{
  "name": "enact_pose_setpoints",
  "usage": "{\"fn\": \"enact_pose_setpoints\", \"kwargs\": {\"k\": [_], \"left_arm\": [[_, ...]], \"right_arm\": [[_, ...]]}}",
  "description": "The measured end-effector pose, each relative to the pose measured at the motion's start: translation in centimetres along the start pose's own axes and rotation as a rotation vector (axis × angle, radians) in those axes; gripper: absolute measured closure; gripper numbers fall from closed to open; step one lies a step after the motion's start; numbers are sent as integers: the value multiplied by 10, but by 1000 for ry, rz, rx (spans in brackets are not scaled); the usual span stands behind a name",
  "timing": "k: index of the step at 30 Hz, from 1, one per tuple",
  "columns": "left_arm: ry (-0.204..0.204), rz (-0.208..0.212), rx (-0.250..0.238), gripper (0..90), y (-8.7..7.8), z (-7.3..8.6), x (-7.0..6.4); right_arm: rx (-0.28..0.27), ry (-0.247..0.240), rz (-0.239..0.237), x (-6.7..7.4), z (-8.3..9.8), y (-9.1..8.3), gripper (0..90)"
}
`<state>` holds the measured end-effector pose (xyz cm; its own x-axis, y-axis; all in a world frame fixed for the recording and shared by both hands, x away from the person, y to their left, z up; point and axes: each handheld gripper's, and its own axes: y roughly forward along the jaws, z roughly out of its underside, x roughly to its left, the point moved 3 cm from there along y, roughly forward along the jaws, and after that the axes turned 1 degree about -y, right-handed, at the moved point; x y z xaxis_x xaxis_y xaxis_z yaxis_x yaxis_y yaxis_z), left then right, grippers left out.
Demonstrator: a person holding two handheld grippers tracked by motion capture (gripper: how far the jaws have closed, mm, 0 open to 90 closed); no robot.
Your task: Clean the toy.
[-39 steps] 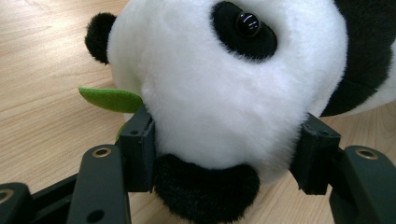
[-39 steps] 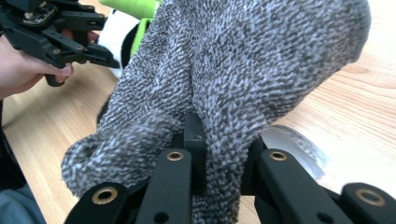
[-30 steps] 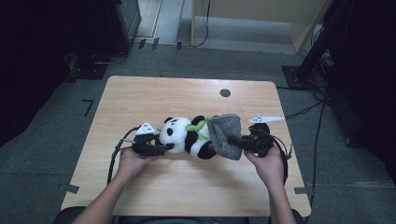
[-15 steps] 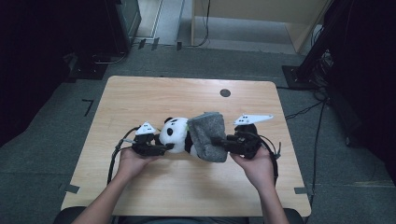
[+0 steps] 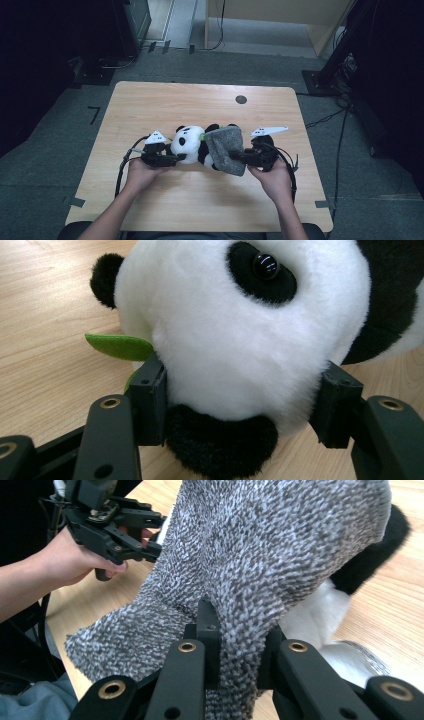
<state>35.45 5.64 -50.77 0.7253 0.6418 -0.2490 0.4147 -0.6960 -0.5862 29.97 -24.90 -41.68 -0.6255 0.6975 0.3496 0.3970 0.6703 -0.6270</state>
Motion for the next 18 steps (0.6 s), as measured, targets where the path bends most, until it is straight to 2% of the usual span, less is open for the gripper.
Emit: {"fn": "enact_pose_setpoints", "kwargs": {"k": [5, 9, 12, 15, 18], "left_arm": [[3, -4, 6, 378, -1, -1, 0], [-4, -7, 9, 379, -2, -2, -2], [-14, -7, 12, 379, -3, -1, -2], [-16, -8, 9, 379, -3, 0, -2], [-20, -14, 8, 378, -3, 0, -3]], "right_arm": [[13, 34, 66, -14, 6, -6, 806], [19, 53, 76, -23, 11, -7, 805], [4, 77, 91, -28, 10, -12, 806], [-36, 77, 99, -27, 5, -21, 806], [-75, 66, 88, -18, -2, -29, 805]]}}
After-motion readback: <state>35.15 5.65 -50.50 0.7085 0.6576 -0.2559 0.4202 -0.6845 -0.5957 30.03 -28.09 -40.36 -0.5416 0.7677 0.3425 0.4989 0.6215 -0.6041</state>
